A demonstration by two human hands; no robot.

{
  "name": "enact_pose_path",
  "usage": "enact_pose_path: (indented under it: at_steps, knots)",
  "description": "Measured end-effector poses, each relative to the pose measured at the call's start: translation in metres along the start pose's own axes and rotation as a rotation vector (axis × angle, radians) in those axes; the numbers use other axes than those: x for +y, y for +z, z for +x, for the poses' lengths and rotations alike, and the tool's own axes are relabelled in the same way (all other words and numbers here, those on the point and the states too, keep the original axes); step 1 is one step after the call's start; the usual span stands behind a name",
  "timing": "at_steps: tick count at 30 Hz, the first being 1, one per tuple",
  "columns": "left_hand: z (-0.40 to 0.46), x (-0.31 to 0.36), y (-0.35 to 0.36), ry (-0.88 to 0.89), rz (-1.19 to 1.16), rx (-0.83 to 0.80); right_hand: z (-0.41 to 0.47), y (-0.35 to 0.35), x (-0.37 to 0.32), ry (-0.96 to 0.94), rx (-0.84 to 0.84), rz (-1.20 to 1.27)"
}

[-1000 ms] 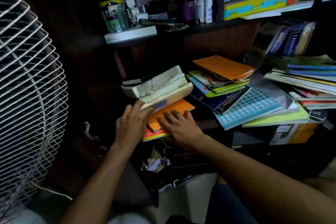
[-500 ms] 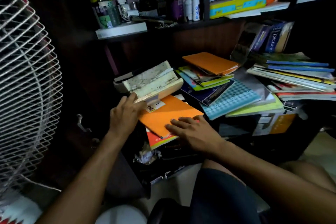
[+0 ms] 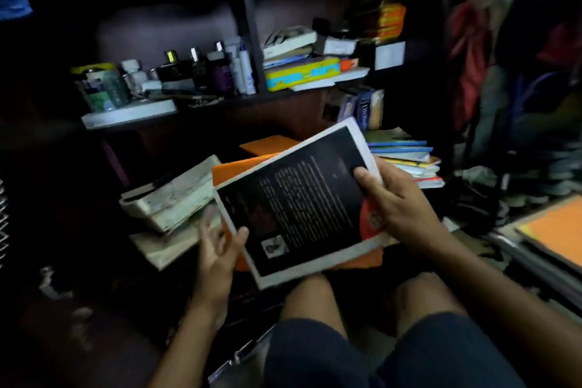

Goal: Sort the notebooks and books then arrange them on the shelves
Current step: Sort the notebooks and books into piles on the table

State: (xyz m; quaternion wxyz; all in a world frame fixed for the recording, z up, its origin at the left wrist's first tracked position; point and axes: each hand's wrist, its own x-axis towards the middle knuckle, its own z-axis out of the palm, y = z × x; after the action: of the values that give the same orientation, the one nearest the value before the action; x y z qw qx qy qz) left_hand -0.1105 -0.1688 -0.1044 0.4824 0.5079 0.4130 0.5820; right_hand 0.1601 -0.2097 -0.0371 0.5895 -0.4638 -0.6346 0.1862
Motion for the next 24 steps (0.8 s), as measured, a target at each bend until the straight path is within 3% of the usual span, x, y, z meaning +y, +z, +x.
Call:
enact_pose_path:
  at_steps: [3,8,13,18,22,24]
  knots:
    - [-0.020,-0.003,0.063,-0.164,-0.206,-0.231,-0.028,-0.060,0.000,0.154,0.109,0.164]
    - [-0.055,-0.014,0.165,-0.213,-0.214,-0.523,-0.068,-0.165,0.015,0.354,0.316,0.017]
    - [-0.109,-0.020,0.262,-0.381,-0.269,-0.605,-0.095,-0.264,0.026,0.555,0.401,-0.211]
    - [-0.133,-0.009,0.341,-0.406,-0.200,-0.674,-0.130,-0.341,0.037,0.796,0.418,-0.569]
    - [-0.137,-0.001,0.402,-0.337,-0.200,-0.720,-0.160,-0.382,0.052,0.943,0.420,-0.567]
    - [-0.137,0.000,0.428,-0.311,-0.169,-0.748,-0.175,-0.397,0.056,0.935,0.523,-0.511]
